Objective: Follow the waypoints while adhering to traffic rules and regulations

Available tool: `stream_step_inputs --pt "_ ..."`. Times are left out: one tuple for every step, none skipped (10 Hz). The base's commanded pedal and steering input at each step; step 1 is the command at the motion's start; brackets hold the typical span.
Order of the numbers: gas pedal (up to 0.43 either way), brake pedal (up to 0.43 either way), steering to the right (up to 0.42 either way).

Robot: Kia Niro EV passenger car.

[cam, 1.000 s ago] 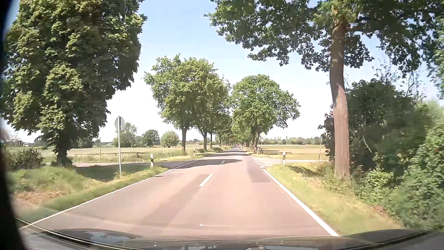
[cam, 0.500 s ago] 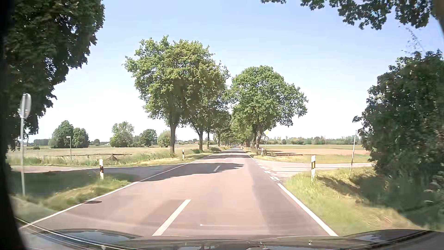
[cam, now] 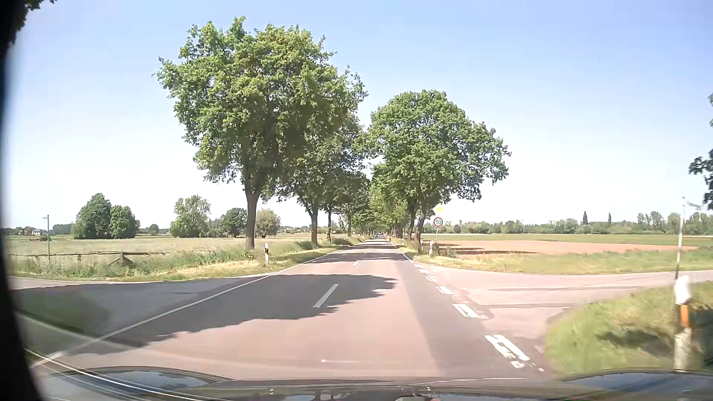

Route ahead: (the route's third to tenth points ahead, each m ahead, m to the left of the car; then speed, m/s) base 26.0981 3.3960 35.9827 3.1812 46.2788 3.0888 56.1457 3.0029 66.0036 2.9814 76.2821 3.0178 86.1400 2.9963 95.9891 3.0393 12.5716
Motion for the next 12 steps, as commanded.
stream_step_inputs --pt "0.087 0.000 -0.001" --pt "0.087 0.000 -0.001" --pt "0.087 0.000 -0.002" --pt "0.087 0.000 -0.001" --pt "0.087 0.000 -0.001" --pt "0.087 0.000 -0.002" --pt "0.087 0.000 -0.001" --pt "0.098 0.000 -0.001" --pt "0.098 0.000 -0.001" --pt "0.098 0.000 -0.001" --pt "0.110 0.000 -0.002" --pt "0.118 0.000 -0.001"
